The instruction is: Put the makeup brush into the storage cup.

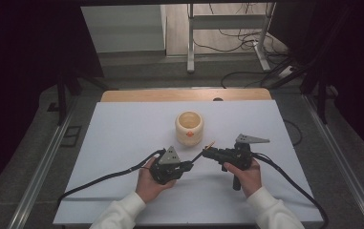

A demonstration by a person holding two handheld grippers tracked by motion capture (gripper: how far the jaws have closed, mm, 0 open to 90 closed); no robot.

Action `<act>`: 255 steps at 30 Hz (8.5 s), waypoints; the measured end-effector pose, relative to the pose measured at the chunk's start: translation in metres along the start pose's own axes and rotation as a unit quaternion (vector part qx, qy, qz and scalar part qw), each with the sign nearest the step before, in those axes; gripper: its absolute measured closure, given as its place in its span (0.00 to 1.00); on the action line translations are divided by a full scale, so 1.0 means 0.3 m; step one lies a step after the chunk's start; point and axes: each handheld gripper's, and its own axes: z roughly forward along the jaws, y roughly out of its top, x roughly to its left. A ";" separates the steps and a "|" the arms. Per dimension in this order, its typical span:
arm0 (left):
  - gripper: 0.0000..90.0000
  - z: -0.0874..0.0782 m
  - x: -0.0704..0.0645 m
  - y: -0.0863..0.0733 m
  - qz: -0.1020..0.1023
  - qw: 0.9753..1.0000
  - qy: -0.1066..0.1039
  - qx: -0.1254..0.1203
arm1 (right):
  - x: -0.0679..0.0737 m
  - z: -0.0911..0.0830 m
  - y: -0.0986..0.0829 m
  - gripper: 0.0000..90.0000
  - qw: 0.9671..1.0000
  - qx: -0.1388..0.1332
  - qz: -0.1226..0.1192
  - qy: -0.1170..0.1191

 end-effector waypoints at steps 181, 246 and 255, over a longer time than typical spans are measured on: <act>0.14 -0.391 0.151 -0.361 -0.160 0.980 0.120 0.011 | 0.004 -0.091 0.342 0.93 0.995 -0.072 -0.058 -0.038; 0.15 -0.388 0.152 -0.361 -0.160 0.981 0.112 0.013 | -0.122 0.193 0.398 0.93 0.994 0.001 -0.052 -0.101; 0.15 -0.388 0.153 -0.361 -0.162 0.981 0.109 0.016 | -0.135 0.212 0.381 0.35 0.991 0.023 -0.051 -0.121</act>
